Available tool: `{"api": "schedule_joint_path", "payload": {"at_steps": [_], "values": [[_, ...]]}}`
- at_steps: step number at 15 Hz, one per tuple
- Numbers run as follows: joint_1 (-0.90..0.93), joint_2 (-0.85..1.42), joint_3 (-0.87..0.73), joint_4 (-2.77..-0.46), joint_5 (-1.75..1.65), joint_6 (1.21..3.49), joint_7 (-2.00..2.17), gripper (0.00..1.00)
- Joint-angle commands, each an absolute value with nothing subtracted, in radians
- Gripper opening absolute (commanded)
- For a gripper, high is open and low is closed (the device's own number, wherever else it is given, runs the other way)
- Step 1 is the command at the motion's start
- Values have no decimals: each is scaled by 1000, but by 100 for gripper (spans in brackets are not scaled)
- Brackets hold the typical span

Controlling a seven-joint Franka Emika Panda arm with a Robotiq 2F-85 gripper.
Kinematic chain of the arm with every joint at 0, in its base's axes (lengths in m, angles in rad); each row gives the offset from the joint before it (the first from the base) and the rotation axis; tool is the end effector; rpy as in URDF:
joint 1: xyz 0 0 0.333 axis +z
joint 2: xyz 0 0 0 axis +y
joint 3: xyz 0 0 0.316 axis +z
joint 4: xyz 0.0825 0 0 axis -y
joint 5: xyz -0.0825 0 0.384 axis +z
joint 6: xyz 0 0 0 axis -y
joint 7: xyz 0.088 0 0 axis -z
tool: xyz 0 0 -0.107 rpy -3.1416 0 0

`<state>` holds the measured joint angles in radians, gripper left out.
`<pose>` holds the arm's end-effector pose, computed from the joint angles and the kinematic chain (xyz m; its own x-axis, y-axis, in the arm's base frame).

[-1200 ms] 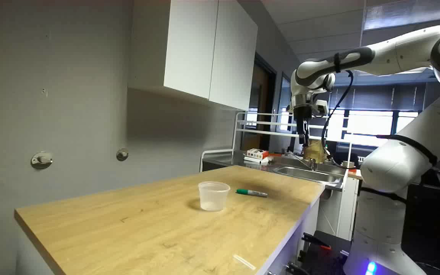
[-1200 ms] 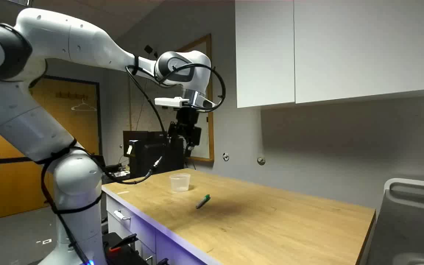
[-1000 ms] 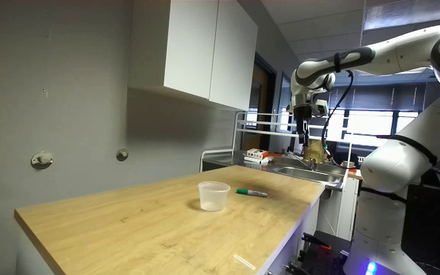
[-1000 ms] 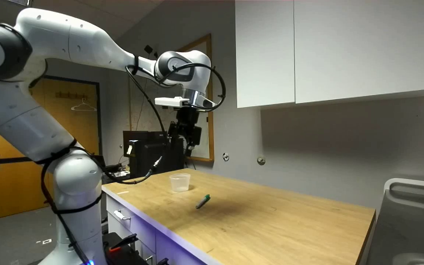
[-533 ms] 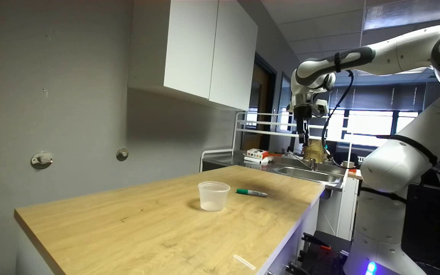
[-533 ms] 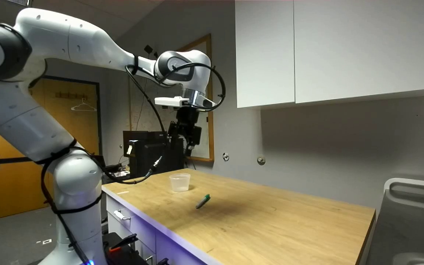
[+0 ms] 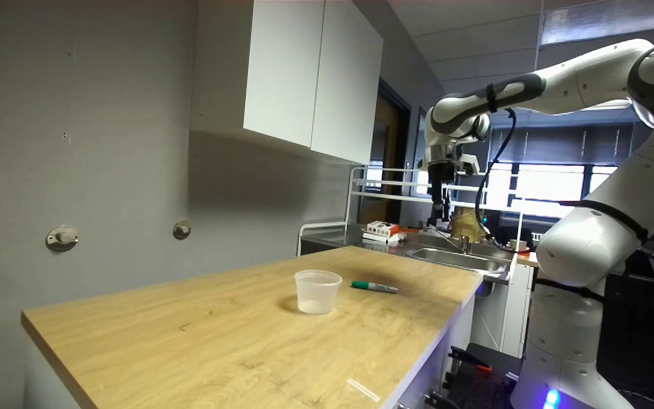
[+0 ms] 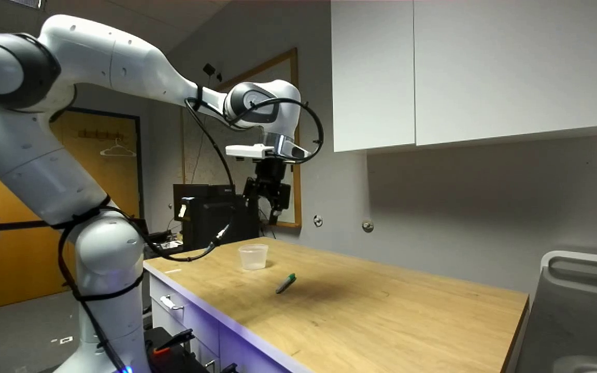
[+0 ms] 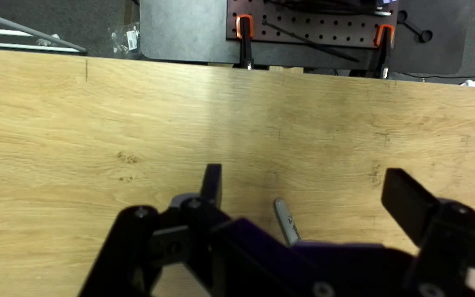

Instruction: Pick up the marker from the table and put it in the bowl

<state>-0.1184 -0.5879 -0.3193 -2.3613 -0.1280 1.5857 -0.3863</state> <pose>0.3138 -0.1766 0.5110 0.9841 0.0437 -0.1723 0.0223 -0.9920 -0.1242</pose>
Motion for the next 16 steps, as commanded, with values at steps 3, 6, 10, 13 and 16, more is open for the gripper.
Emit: {"api": "schedule_joint_path", "payload": {"at_steps": [3,6,10,13,16], "values": [[-52,-425,-258,-2327,-115,1702,-433,100],[-1,-310,-208,-2302,-101,1758,-457,100],[26,-164,-144,-2244,-126,1799,-480,100],[17,-70,-116,-2196,-132,1811,-501,100],[2,18,-107,-2158,-111,1828,-530,100]]}}
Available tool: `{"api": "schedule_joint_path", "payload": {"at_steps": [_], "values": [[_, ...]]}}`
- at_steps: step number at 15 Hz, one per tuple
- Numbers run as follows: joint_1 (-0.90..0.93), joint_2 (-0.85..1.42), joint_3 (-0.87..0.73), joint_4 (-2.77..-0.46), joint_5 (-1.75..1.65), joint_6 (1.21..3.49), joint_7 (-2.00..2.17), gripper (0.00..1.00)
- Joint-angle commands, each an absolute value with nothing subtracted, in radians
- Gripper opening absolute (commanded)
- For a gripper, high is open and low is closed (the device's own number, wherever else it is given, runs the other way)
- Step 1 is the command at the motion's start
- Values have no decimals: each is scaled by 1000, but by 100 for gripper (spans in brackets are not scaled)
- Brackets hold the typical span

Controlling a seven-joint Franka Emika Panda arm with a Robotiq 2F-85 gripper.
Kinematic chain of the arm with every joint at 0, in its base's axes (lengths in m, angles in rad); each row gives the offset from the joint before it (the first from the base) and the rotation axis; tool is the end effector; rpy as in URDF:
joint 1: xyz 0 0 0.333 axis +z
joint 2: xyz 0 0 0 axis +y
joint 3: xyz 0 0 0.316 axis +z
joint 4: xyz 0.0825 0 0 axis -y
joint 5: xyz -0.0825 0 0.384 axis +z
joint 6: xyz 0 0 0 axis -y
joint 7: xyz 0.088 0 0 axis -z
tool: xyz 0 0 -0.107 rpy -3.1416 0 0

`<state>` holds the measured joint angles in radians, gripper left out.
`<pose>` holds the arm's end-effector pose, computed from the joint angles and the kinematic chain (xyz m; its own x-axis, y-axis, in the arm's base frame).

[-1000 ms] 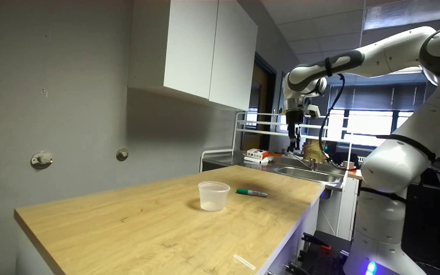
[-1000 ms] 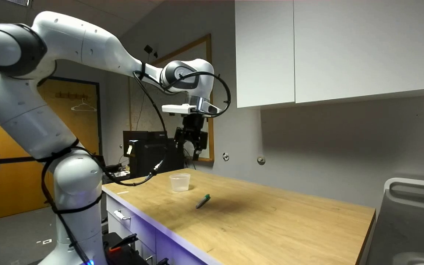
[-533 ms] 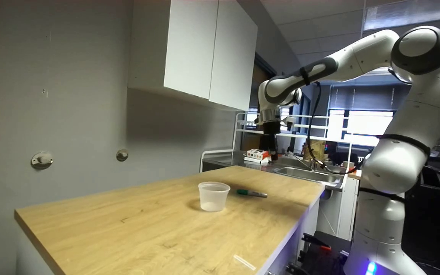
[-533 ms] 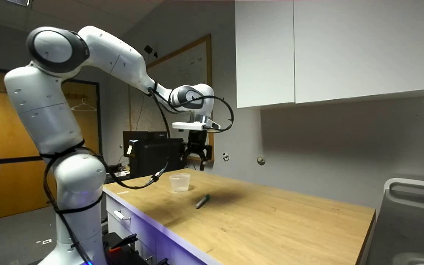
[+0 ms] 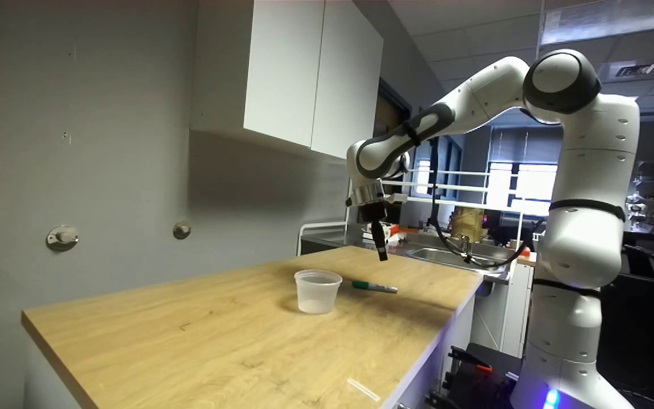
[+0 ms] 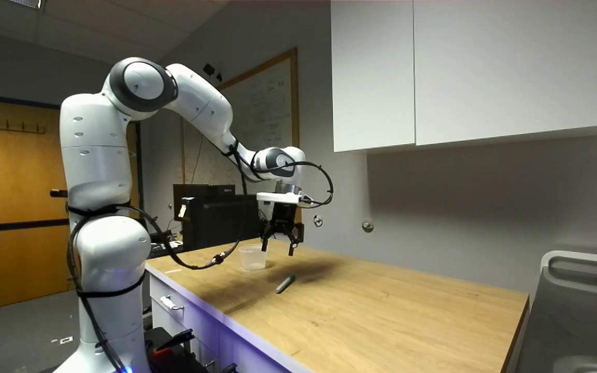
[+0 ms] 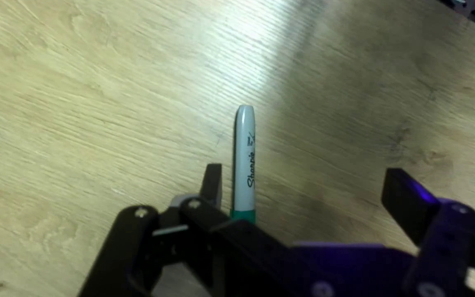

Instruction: Pick up the marker from the table and put it in the bowl

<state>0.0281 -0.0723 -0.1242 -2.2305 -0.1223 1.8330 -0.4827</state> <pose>0.4712 -0.0556 0.3806 0.8501 0.4123 -0.3276 0.4143 -0.9077 -0.0671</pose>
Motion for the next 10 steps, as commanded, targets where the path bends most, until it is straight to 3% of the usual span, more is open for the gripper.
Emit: {"api": "schedule_joint_path", "payload": {"at_steps": [1,10], "values": [[-4,47,-104,-2145,-104,1833,-537,100],[-59,236,-67,-2059,-80,1827,-567,100]]}}
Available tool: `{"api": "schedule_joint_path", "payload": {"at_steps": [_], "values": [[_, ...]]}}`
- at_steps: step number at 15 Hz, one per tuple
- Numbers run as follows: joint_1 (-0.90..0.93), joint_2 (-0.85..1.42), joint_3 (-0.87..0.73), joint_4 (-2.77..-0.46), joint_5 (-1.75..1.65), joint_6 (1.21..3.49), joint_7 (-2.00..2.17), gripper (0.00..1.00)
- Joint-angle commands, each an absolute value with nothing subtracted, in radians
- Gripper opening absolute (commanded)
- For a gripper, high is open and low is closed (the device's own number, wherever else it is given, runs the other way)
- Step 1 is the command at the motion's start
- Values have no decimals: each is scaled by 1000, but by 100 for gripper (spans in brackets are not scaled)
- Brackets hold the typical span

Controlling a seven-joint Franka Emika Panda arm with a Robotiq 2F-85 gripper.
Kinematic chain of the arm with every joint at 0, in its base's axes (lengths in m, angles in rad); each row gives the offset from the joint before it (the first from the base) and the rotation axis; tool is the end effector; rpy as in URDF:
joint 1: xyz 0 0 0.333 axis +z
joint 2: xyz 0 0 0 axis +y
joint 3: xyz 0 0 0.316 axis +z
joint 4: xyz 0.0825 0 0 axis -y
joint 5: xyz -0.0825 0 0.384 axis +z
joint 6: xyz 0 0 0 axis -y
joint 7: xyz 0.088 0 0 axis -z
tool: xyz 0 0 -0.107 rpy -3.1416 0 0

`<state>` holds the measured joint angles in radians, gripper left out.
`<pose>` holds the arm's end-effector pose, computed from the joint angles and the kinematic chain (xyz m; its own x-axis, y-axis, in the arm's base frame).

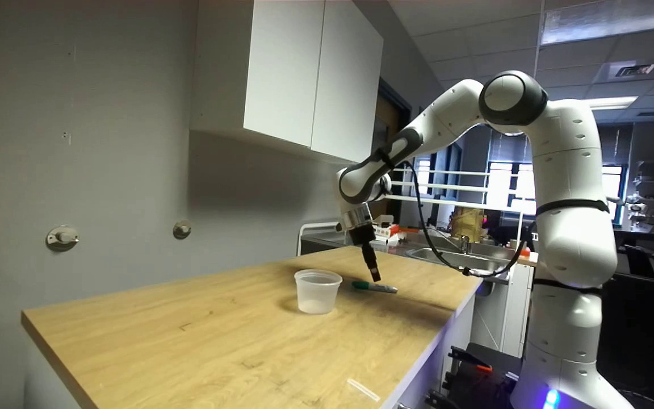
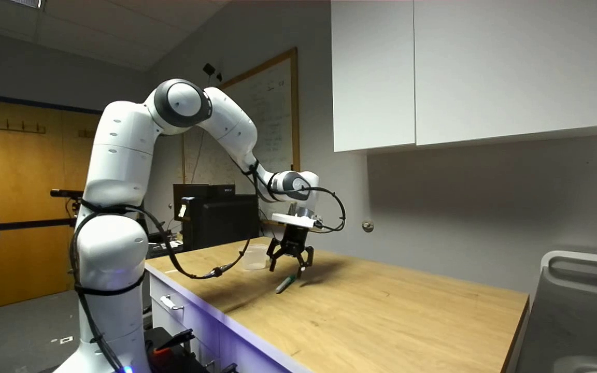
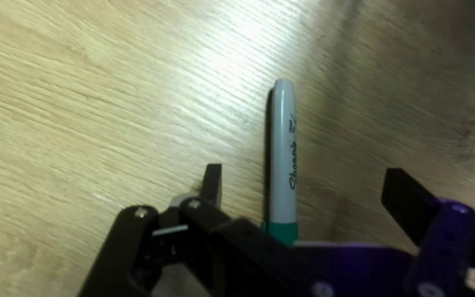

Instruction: Pick up the marker from the table and put it in the bowl

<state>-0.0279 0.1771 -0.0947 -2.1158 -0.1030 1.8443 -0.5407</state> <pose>0.5080 -0.0705 0.3039 0.7956 0.4359 -0.4208 0.4163 -0.8979 -0.1432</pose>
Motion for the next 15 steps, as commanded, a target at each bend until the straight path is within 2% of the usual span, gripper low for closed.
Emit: {"api": "schedule_joint_path", "payload": {"at_steps": [1,3,4,5,14,15], "values": [[-63,251,-62,-2053,-81,1826,-565,100],[-70,278,-55,-2041,-85,1827,-558,100],[-72,289,-52,-2036,-86,1829,-543,75],[-73,296,-50,-2032,-91,1828,-537,73],[-91,285,-49,-1986,-91,1797,-528,5],[-91,282,-49,-1983,-91,1792,-525,3]]}}
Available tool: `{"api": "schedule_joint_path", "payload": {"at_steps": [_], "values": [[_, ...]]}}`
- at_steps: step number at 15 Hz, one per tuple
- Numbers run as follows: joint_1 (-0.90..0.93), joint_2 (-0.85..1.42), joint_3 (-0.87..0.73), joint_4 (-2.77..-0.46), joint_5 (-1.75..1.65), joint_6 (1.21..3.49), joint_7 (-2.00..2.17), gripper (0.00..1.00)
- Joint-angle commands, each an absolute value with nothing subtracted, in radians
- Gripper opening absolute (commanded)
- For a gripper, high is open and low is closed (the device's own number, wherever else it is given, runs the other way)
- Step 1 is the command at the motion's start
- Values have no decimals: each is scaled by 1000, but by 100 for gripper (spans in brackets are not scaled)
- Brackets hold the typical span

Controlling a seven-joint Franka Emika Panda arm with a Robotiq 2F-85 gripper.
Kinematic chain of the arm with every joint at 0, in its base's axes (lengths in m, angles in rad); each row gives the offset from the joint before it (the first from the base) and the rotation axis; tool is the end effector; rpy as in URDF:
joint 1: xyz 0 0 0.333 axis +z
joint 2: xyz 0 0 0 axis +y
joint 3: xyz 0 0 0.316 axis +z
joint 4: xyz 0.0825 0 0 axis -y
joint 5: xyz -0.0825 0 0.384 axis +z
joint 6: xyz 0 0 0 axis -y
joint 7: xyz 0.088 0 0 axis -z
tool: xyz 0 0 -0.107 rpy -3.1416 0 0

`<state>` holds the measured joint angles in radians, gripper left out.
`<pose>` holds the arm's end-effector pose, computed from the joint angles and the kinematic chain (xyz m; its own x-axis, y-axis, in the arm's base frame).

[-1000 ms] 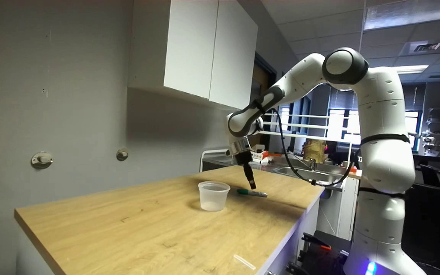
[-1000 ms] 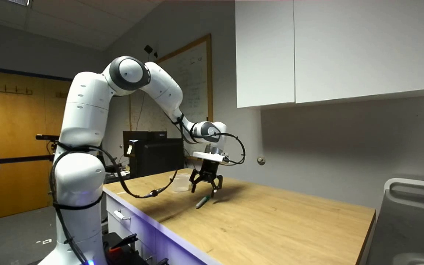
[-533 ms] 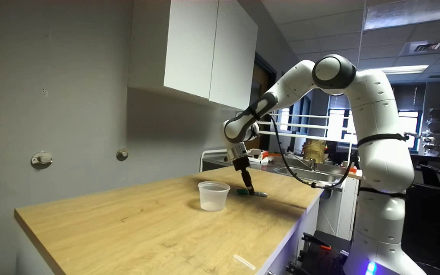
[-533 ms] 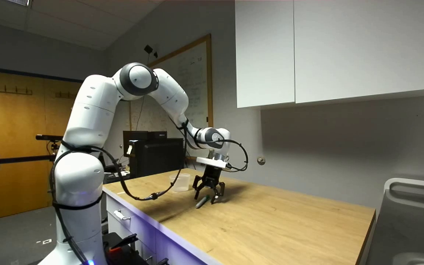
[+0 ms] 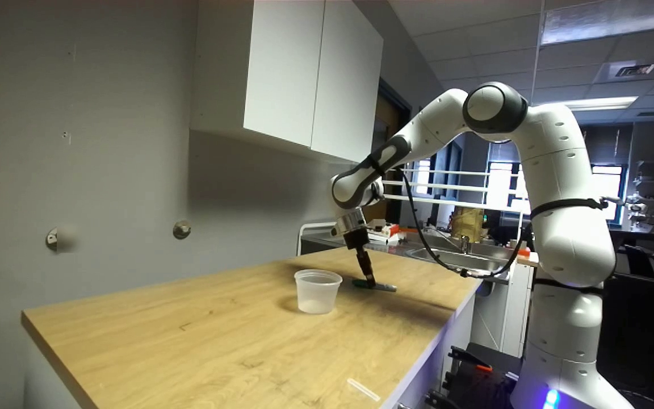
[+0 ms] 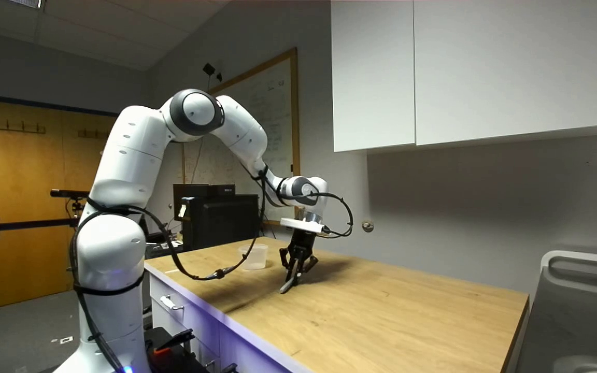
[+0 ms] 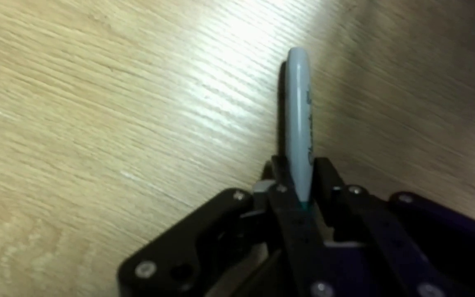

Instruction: Pick up the marker from the table and put it in the bowl

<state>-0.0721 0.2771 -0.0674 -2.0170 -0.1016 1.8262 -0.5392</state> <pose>0.5326 -0.0826 0.2877 0.7957 0.4202 -0.4362 0.3956 -0.9059 -0.1510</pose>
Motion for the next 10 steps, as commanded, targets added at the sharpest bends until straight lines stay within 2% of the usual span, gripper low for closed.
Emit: {"api": "schedule_joint_path", "payload": {"at_steps": [1,10], "values": [[-91,274,-50,-1984,-92,1790,-520,5],[-56,73,-58,-2030,-75,1814,-157,8]]}}
